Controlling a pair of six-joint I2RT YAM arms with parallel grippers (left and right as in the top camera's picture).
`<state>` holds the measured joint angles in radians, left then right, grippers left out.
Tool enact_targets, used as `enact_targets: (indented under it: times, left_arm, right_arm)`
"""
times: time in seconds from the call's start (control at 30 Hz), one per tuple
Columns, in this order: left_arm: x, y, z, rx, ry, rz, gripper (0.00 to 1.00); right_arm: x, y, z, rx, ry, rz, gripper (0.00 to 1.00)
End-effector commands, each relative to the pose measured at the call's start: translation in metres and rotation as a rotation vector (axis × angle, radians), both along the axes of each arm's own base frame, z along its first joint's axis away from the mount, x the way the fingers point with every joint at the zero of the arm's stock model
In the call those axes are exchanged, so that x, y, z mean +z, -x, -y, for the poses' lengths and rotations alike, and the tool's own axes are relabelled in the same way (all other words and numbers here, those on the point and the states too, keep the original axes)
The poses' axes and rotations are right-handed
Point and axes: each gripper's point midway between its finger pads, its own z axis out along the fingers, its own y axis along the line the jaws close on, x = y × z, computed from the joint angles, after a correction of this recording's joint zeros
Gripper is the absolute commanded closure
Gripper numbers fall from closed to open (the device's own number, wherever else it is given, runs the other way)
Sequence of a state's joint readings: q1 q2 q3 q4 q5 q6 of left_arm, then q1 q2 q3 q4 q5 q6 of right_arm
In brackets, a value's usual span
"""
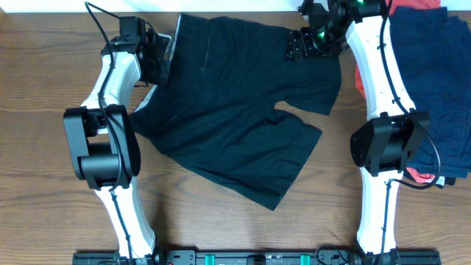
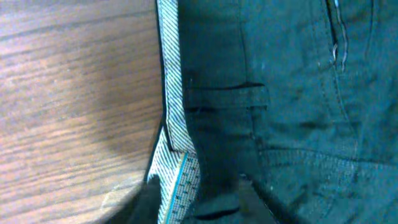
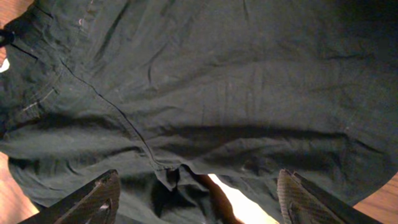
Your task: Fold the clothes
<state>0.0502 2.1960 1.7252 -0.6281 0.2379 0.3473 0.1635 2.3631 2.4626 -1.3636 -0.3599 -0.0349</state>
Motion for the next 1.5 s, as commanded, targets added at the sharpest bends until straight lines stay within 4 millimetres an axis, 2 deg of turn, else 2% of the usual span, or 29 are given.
enact_targets:
  times: [0.0, 0.07, 0.23, 0.3, 0.5, 0.7, 0.93, 1.07, 1.2, 1.3, 1.47]
  left_arm:
    - [-0.009, 0.000, 0.003, 0.023, 0.025, -0.019, 0.80]
    - [-0.011, -0.001, 0.003, 0.051, 0.037, -0.022, 0.85]
    - [-0.021, -0.001, 0.003, 0.073, 0.046, -0.040, 0.88]
    - [-0.022, 0.000, 0.003, 0.073, 0.046, -0.046, 0.93]
    - [-0.024, 0.003, 0.000, 0.085, 0.040, -0.059, 0.94]
    - [-0.028, 0.009, -0.061, 0.402, -0.066, -0.087, 0.94]
    - [-0.032, 0.037, -0.125, 0.679, -0.017, -0.167, 0.94]
    - [-0.028, 0.053, -0.140, 0.719, -0.013, -0.206, 0.94]
    - [-0.015, 0.059, -0.141, 0.725, -0.012, -0.212, 0.94]
    - [-0.003, 0.063, -0.138, 0.722, -0.012, -0.207, 0.94]
    - [0.020, 0.071, -0.136, 0.712, -0.015, -0.201, 0.94]
  right_arm:
    - [0.010, 0.000, -0.009, 0.030, -0.011, 0.033, 0.23]
    - [0.011, -0.001, -0.009, 0.030, -0.012, 0.038, 0.24]
    - [0.011, -0.002, -0.009, 0.030, -0.013, 0.041, 0.24]
    - [0.011, -0.002, -0.009, 0.030, -0.013, 0.041, 0.24]
    - [0.011, -0.002, -0.009, 0.031, -0.013, 0.044, 0.24]
    - [0.011, -0.003, -0.010, 0.030, -0.014, 0.047, 0.27]
    - [-0.004, 0.006, -0.014, 0.006, -0.008, -0.020, 0.31]
    - [-0.019, 0.025, -0.015, -0.016, 0.005, -0.122, 0.29]
    - [-0.034, 0.053, -0.022, 0.006, 0.032, -0.240, 0.28]
    - [-0.044, 0.078, -0.040, 0.055, 0.058, -0.315, 0.23]
    - [-0.066, 0.120, -0.072, 0.149, 0.129, -0.412, 0.21]
